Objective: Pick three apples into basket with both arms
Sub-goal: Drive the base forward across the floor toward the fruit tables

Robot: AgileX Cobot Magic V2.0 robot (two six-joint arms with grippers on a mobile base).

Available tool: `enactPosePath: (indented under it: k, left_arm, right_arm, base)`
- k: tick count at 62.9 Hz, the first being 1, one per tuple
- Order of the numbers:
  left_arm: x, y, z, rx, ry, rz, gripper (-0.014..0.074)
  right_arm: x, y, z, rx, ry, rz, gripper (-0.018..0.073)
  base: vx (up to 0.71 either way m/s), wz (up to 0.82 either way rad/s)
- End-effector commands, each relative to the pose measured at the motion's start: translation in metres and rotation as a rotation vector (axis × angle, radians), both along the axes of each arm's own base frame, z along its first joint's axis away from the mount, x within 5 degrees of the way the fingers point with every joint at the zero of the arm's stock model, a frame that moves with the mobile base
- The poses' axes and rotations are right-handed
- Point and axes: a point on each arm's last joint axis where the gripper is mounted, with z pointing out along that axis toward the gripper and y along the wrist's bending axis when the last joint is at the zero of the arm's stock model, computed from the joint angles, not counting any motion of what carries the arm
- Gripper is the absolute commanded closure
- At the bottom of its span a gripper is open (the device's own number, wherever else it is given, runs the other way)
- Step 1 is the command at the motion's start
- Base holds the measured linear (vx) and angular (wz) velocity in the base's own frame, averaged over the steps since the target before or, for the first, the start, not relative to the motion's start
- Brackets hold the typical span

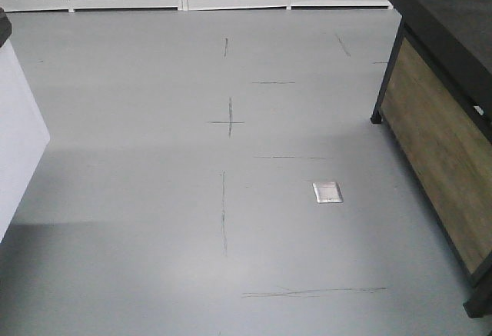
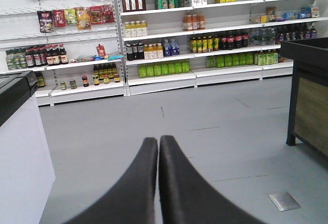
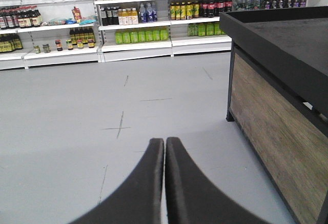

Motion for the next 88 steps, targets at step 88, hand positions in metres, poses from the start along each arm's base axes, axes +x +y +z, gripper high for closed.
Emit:
enactPosePath:
  k: [88]
  left_arm:
    - [-0.0014,-0.0007,0.0055,-0.023,-0.076,-0.008,0.0603]
  right_arm:
    - [0.0005,0.0008,0.0031,-0.012,-0.069,0.011,0.0568]
  base:
    - [0.00,0.00]
